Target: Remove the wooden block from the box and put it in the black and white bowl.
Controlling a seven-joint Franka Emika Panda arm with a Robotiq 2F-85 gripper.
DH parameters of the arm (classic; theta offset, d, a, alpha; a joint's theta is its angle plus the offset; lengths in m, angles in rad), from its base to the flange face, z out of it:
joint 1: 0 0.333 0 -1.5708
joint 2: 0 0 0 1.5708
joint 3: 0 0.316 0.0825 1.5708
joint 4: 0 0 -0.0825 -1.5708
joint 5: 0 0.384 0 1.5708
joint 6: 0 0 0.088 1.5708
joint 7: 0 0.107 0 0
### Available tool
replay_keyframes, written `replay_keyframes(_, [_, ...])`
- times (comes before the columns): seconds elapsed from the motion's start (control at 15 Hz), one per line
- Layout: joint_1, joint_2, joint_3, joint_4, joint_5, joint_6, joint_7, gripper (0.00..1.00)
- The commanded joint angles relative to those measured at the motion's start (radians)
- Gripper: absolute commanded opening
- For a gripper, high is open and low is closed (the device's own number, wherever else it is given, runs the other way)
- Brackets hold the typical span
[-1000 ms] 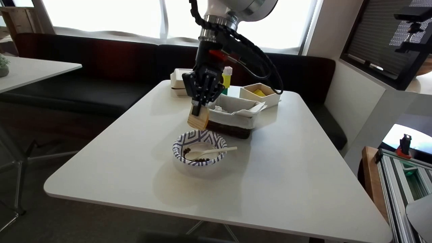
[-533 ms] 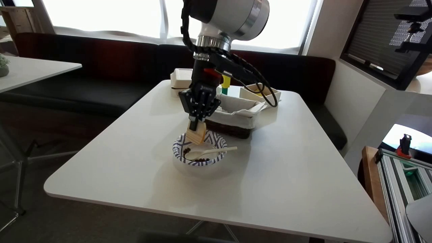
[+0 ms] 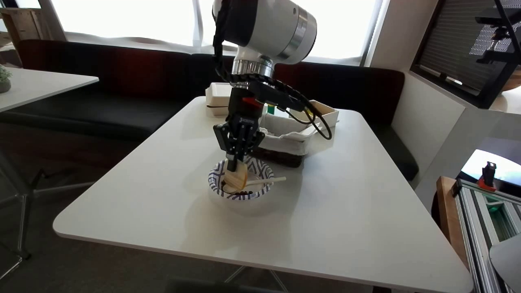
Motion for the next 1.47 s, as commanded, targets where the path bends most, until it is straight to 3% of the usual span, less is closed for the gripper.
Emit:
replay_keyframes(0.0, [-0.008, 0.011, 0.012, 0.013, -0.013, -0.005, 0.007, 0.47])
replay_keyframes(0.47, [0.013, -0.066, -0.003, -0.036, -0.08, -0.007, 0.068, 0.99])
replay_keyframes(0.67, [0.054, -0.165, -0.018, -0.088, -0.182, -0.012, 0.181, 1.0])
replay_keyframes(0.8, [0.118, -0.263, -0.043, -0.129, -0.334, 0.007, 0.342, 1.0])
replay_keyframes(1.07, [0.166, -0.475, -0.056, -0.175, -0.624, -0.085, 0.645, 1.0])
replay_keyframes(1.2, [0.143, -0.589, -0.043, -0.188, -0.741, -0.18, 0.762, 1.0])
replay_keyframes(1.27, [0.135, -0.463, -0.027, -0.121, -0.652, -0.131, 0.664, 1.0])
replay_keyframes(1.4, [0.128, -0.518, -0.022, -0.127, -0.662, -0.151, 0.676, 1.0])
